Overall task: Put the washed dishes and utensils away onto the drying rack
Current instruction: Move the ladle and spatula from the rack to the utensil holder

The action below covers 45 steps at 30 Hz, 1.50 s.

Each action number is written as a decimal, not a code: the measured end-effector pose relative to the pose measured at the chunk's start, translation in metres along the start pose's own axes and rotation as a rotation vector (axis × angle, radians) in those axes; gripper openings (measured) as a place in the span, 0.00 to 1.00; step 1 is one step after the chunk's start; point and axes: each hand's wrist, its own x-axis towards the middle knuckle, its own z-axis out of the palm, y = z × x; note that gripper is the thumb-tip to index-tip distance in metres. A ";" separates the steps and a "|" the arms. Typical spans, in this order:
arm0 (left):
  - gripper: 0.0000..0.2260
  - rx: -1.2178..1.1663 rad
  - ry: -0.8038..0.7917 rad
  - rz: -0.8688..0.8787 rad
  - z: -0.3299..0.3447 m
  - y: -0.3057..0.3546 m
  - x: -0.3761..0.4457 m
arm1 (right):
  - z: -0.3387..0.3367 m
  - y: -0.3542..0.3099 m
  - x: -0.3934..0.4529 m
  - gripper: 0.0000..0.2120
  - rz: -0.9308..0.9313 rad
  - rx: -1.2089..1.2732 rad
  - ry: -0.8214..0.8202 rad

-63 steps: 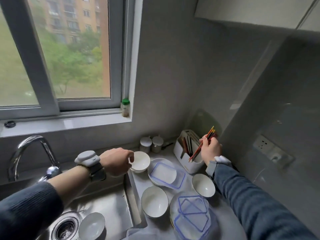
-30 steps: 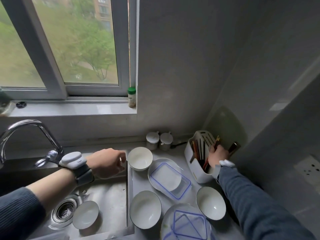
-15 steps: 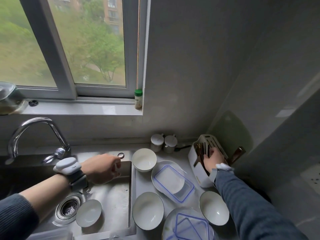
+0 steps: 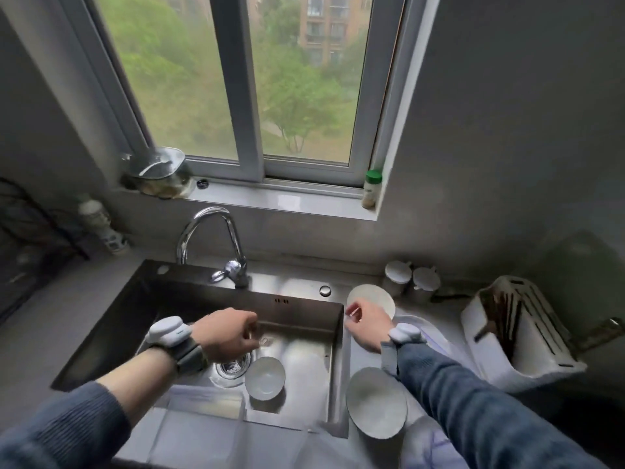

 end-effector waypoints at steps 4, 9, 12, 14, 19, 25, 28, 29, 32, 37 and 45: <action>0.14 -0.048 -0.011 -0.107 0.018 -0.057 -0.037 | 0.062 -0.080 -0.018 0.11 -0.242 -0.158 -0.313; 0.12 -0.126 -0.024 -0.220 0.035 -0.120 -0.084 | 0.119 -0.154 -0.025 0.12 -0.369 -0.245 -0.366; 0.11 -0.187 0.004 -0.284 0.041 -0.172 -0.125 | 0.154 -0.209 -0.031 0.11 -0.441 -0.301 -0.401; 0.12 -0.197 0.017 -0.315 0.044 -0.197 -0.143 | 0.172 -0.232 -0.034 0.12 -0.461 -0.309 -0.403; 0.10 -0.326 0.058 -0.406 0.055 -0.285 -0.198 | 0.231 -0.320 -0.052 0.10 -0.513 -0.341 -0.352; 0.13 -0.327 0.093 -0.473 0.065 -0.366 -0.236 | 0.282 -0.403 -0.064 0.12 -0.466 -0.311 -0.327; 0.14 -0.320 0.109 -0.506 0.063 -0.400 -0.241 | 0.301 -0.432 -0.067 0.12 -0.463 -0.299 -0.300; 0.14 -0.326 0.122 -0.523 0.061 -0.412 -0.239 | 0.307 -0.440 -0.064 0.12 -0.460 -0.297 -0.298; 0.13 -0.367 0.158 -0.577 0.056 -0.440 -0.223 | 0.318 -0.455 -0.051 0.12 -0.455 -0.323 -0.327; 0.14 -0.392 0.187 -0.651 0.042 -0.480 -0.181 | 0.333 -0.481 -0.017 0.15 -0.447 -0.328 -0.371; 0.24 -0.312 0.141 -0.773 0.020 -0.542 -0.122 | 0.353 -0.510 0.040 0.16 -0.430 -0.310 -0.404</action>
